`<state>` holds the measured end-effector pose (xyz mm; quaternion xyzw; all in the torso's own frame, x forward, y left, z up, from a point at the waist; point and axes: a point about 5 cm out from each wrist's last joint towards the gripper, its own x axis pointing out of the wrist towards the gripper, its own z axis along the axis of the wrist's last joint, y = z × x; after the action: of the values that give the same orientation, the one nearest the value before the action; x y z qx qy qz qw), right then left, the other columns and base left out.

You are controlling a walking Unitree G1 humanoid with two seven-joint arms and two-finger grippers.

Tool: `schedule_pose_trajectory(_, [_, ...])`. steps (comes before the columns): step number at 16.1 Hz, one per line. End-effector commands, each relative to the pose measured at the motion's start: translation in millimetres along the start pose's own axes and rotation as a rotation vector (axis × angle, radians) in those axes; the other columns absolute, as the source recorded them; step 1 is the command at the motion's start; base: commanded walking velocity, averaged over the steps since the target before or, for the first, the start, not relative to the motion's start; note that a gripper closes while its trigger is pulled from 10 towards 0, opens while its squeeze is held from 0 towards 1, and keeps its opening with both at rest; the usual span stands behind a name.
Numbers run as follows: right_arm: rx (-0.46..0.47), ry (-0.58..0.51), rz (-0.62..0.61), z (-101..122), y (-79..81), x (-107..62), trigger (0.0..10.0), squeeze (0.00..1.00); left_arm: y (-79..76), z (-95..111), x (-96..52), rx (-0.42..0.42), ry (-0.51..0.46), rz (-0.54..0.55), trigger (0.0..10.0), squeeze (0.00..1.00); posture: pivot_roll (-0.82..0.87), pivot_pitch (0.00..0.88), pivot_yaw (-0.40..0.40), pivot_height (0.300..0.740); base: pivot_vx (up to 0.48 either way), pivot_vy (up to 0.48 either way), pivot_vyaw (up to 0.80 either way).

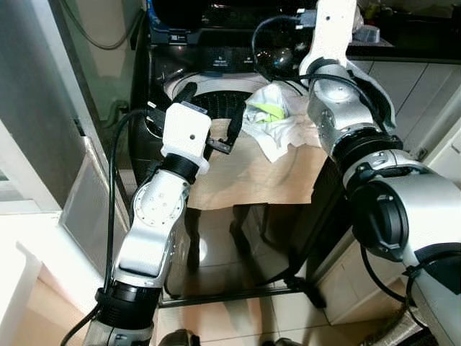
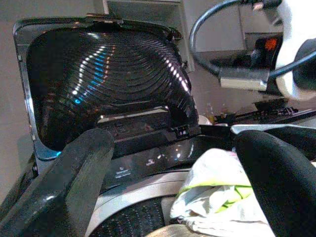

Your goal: Clothes washing

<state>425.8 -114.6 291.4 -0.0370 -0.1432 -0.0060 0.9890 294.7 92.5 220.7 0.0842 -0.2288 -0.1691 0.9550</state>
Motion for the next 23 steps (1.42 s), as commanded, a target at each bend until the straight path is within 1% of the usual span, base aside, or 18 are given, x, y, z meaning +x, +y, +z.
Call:
schedule_pose_trajectory(1, [-0.001,-0.094,-0.020,22,-6.9,4.8,10.0,0.73,-3.2,1,-1.6,0.002,0.005,-0.005,10.0,0.00,0.12,0.010,-0.066,0.740,0.000,0.000,0.00])
schedule_pose_trajectory(2, [-0.006,-0.169,-0.048,24,-12.4,1.1,10.0,0.00,-2.6,0,-4.4,0.001,0.011,0.004,10.0,0.00,0.12,0.019,-0.072,0.740,0.000,0.000,0.00])
schedule_pose_trajectory(3, [-0.037,-0.288,-0.098,27,-17.1,-8.6,10.0,0.00,-2.3,0,-6.7,-0.001,0.015,0.009,10.0,0.00,0.11,0.023,-0.073,0.740,0.000,0.000,0.00])
schedule_pose_trajectory(4, [-0.041,-0.336,-0.122,29,-19.2,-14.1,10.0,0.00,-2.1,-1,-7.4,-0.001,0.016,0.010,10.0,0.00,0.10,0.023,-0.073,0.740,0.000,0.000,0.00])
schedule_pose_trajectory(5, [-0.022,-0.415,-0.131,32,-21.0,-31.4,10.0,0.00,-1.6,-2,-8.0,-0.003,0.020,0.010,10.0,0.00,0.10,0.028,-0.071,0.740,0.000,0.000,0.00])
schedule_pose_trajectory(6, [0.012,-0.428,-0.109,30,-21.0,-42.2,10.0,0.00,-1.9,-3,-8.4,-0.007,0.023,0.007,10.0,0.00,0.08,0.030,-0.064,0.740,0.000,0.000,0.00])
schedule_pose_trajectory(7, [0.058,-0.394,-0.030,22,-19.3,-51.4,10.0,0.00,-4.0,-3,-8.4,-0.012,0.026,-0.005,10.0,0.00,0.08,0.031,-0.061,0.740,0.000,0.000,0.00])
schedule_pose_trajectory(8, [0.063,-0.360,0.024,10,-20.9,-60.2,10.0,0.00,-4.9,-3,-8.5,-0.013,0.027,-0.011,10.0,0.00,0.07,0.032,-0.057,0.740,0.000,0.000,0.00])
schedule_pose_trajectory(9, [0.032,-0.284,0.051,-12,-28.2,-74.6,10.0,0.00,-4.7,-4,-8.8,-0.015,0.030,-0.015,10.0,0.00,0.06,0.034,-0.053,0.740,0.000,0.000,0.00])
schedule_pose_trajectory(10, [0.040,-0.229,0.045,-27,-31.9,-87.5,10.0,0.00,-4.1,-4,-8.5,-0.013,0.031,-0.019,10.0,0.00,0.06,0.034,-0.049,0.740,0.000,0.000,0.00])
schedule_pose_trajectory(11, [0.066,-0.193,0.069,-32,-25.9,-101.9,10.0,0.00,-4.0,-3,-7.6,-0.013,0.029,-0.023,10.0,0.00,0.05,0.033,-0.044,0.740,0.000,0.000,0.00])
schedule_pose_trajectory(13, [0.106,-0.155,0.135,-36,-12.3,-117.5,10.0,0.00,-4.2,-2,-7.2,-0.011,0.026,-0.027,10.0,0.00,0.06,0.032,-0.041,0.740,0.000,0.000,0.00])
schedule_pose_trajectory(14, [0.112,-0.141,0.148,-37,-10.2,-124.3,10.0,0.00,-4.0,-2,-7.4,-0.009,0.026,-0.028,10.0,0.00,0.06,0.032,-0.041,0.740,0.000,0.000,0.00])
schedule_pose_trajectory(15, [0.118,-0.071,0.168,-46,-9.8,-135.0,10.0,0.00,-2.9,-1,-8.1,-0.005,0.025,-0.028,10.0,0.00,0.06,0.032,-0.041,0.740,0.000,0.000,0.00])
schedule_pose_trajectory(16, [0.126,0.043,0.168,-62,-12.4,-141.2,10.0,0.00,-0.4,-1,-9.3,-0.002,0.028,-0.019,10.0,0.00,0.07,0.034,-0.046,0.740,0.000,0.000,0.00])
schedule_pose_trajectory(18, [0.157,0.122,0.166,-71,-6.2,-131.5,10.0,0.00,-0.2,-1,-8.2,-0.001,0.028,-0.020,10.0,0.00,0.08,0.028,-0.041,0.740,0.000,0.000,0.00])
schedule_pose_trajectory(21, [0.181,0.216,0.193,-90,10.4,-108.8,10.0,0.00,0.2,0,-4.8,0.002,0.020,-0.024,10.0,0.00,0.09,0.011,-0.035,0.740,0.000,0.000,0.00])
schedule_pose_trajectory(23, [0.138,0.252,0.224,-98,18.4,-94.6,10.0,0.00,2.8,1,-3.5,0.010,0.015,-0.016,10.0,0.00,0.11,0.001,-0.036,0.740,0.000,0.000,0.00])
